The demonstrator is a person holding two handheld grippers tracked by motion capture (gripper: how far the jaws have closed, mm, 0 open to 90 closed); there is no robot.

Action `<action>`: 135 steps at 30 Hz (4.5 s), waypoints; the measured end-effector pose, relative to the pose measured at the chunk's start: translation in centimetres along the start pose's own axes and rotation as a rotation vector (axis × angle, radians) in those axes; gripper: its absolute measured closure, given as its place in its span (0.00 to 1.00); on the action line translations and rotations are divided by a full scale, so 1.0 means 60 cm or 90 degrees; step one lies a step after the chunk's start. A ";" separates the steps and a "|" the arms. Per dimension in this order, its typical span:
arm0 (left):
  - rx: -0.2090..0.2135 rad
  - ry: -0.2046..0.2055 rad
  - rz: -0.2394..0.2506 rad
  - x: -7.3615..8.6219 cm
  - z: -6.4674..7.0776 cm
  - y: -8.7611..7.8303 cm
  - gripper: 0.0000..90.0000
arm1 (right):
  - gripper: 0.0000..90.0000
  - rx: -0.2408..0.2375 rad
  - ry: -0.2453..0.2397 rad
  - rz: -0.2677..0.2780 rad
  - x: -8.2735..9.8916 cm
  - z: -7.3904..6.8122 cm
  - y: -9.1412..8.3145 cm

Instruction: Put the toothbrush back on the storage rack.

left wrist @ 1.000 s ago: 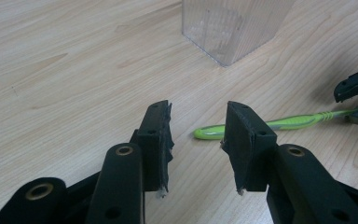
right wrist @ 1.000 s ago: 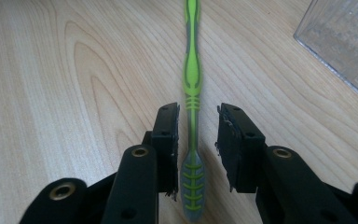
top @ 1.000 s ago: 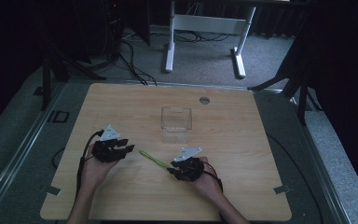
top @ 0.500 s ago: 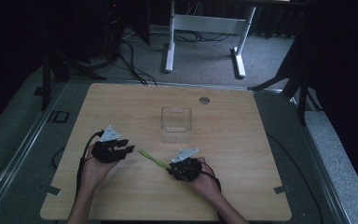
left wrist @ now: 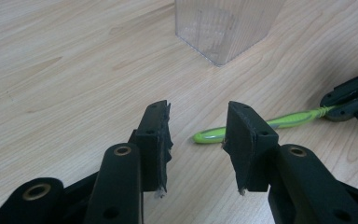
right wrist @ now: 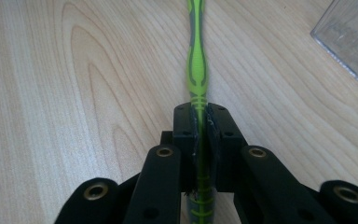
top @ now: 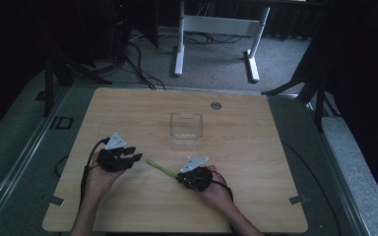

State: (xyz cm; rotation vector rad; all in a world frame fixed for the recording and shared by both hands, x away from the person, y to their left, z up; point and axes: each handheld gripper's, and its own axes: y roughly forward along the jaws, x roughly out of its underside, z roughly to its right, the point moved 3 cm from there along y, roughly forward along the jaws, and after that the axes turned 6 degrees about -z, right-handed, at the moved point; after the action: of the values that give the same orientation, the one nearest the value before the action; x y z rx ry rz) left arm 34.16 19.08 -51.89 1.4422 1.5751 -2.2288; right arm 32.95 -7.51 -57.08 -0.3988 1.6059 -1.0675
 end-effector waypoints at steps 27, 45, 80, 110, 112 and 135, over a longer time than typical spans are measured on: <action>0.074 0.140 -0.037 -0.024 0.027 -0.010 0.63 | 0.93 -0.035 -0.047 0.005 -0.002 0.016 -0.025; 0.110 0.196 -0.068 -0.022 0.051 -0.011 0.63 | 0.93 -0.051 -0.083 -0.004 -0.003 0.022 -0.030; 0.096 0.346 -0.179 -0.026 0.111 0.004 0.64 | 0.93 -0.087 -0.168 -0.036 -0.011 0.017 -0.039; 0.053 0.414 -0.266 -0.020 0.133 0.017 0.66 | 0.93 -0.115 -0.223 -0.035 -0.018 0.003 -0.044; 0.049 0.417 -0.269 -0.019 0.136 0.018 0.66 | 0.93 -0.117 -0.224 -0.036 -0.019 0.002 -0.044; 0.038 0.492 -0.342 -0.012 0.160 0.036 0.73 | 0.93 -0.129 -0.257 -0.035 -0.024 -0.008 -0.046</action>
State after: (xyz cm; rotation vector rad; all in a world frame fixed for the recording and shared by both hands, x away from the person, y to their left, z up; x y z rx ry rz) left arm 29.47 10.40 -52.51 2.3140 2.3592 -2.0524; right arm 32.24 -7.72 -54.02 -0.7493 1.3468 -0.8034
